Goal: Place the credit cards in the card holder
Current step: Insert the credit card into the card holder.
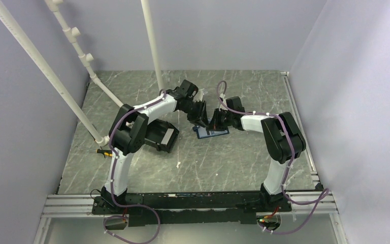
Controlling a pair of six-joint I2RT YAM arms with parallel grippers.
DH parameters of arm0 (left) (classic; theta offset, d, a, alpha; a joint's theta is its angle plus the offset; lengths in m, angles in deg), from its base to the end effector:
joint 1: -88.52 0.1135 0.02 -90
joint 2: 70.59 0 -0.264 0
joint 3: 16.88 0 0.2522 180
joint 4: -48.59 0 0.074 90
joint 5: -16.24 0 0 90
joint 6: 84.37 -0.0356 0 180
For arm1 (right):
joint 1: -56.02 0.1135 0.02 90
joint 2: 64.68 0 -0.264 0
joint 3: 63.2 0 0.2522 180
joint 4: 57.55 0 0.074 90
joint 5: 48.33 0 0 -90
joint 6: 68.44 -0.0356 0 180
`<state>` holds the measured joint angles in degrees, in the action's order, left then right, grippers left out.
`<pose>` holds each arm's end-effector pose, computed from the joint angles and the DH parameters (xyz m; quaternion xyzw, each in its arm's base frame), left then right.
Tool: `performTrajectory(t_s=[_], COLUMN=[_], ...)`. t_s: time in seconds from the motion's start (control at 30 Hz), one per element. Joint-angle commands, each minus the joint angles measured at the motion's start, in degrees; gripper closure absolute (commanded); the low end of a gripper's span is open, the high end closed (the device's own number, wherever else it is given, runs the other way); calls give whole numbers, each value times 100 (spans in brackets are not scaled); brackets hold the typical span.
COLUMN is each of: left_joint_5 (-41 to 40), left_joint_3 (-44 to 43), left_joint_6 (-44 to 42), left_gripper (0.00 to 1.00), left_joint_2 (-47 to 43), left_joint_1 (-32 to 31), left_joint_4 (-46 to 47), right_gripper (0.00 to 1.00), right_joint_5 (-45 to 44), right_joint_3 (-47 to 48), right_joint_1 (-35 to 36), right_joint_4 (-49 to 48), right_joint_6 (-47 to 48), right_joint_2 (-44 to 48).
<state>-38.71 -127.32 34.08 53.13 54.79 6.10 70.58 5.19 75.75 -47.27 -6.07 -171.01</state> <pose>0.3796 -0.2780 0.1899 0.1305 0.9063 -0.3914 0.0917 0.3361 0.1388 0.1334 -0.0265 0.9087 0.3523 0.2226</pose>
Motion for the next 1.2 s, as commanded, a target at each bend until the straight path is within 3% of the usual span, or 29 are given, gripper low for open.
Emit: performTrajectory(t_s=[0.0, 0.27, 0.57, 0.73, 0.83, 1.0, 1.17], left_joint_5=[-488, -1278, -1011, -1079, -1077, -832, -775], left_joint_3=[233, 337, 385, 498, 634, 660, 627], left_joint_6=[-366, -772, -523, -340, -162, 41, 129], left_gripper=[62, 59, 56, 57, 55, 50, 55], left_joint_2=[-63, -87, -105, -410, -650, -701, -599], left_joint_1=[-70, -71, -37, -37, -32, -20, -10], left_joint_4=[-207, -670, -392, -279, -167, -3, 91], right_gripper=[100, 100, 100, 82, 79, 85, 97], right_joint_5=[-444, -476, -333, -419, -538, -511, -665], right_joint_3=[-81, -77, -10, 98, 217, 233, 284], right_joint_1=[-4, -4, -4, 5, 18, 46, 116], right_joint_4=[91, 138, 190, 551, 786, 706, 723], right_joint_6=[109, 127, 124, 312, 439, 406, 385], right_joint_2=[14, -25, -24, 400, 467, 322, 169])
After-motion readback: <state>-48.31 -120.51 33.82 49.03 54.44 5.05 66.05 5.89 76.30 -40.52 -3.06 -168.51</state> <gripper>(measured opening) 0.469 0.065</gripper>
